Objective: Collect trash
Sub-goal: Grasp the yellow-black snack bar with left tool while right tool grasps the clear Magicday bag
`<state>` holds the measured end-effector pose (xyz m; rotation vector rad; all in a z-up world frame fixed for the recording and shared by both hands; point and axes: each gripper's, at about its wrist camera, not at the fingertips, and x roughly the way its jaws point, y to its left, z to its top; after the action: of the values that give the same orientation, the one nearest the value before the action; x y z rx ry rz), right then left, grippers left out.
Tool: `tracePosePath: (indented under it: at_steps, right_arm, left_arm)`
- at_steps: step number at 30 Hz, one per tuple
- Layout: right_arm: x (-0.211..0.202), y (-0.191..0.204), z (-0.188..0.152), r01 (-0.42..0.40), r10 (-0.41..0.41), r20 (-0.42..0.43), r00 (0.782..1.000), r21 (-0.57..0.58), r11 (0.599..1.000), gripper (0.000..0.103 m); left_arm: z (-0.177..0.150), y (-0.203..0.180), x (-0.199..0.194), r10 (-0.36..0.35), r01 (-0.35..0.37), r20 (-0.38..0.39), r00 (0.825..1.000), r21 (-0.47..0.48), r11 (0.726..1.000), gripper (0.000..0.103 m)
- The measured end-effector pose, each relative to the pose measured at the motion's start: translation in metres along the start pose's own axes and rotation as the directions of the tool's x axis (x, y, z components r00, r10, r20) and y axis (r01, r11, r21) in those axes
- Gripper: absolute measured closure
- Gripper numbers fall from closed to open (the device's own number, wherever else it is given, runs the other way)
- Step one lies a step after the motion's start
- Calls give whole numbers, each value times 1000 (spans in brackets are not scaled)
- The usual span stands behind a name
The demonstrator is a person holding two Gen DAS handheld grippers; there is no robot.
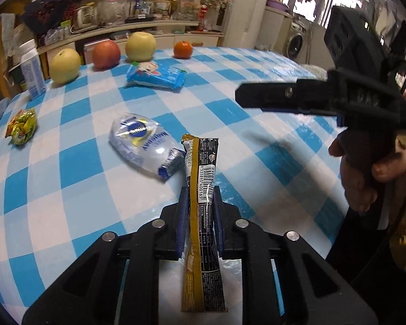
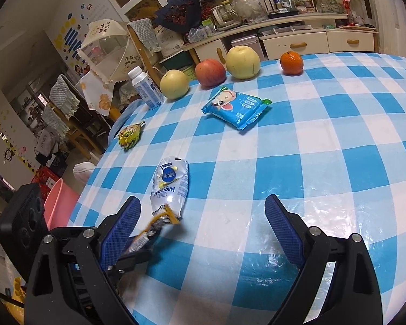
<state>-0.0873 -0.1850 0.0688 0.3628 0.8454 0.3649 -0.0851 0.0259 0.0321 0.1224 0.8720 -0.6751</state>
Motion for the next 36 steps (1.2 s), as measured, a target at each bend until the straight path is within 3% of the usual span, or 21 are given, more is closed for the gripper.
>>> tracePosePath:
  at_steps: [9,17,29,36]
  right_arm:
    - [19,-1,4,-70,72,-35,997,73,995,11]
    - [45,29,4,-98,98,-86,991,4,995,11]
    - [78,61,2,-13,-5,-121,993,-151,988,16]
    - [97,79,-6,70,-112,-131,985,-285,956,16]
  left_arm:
    - [4,36,-23,24,-16,57,998,-126,992,84]
    - [2,57,-26,51,-36,71,996,-205,978,84]
    - [1,82,-39,90,-53,108,990,-306,951,84]
    - [1,100,-45,84,-25,142,986,-369,929,84]
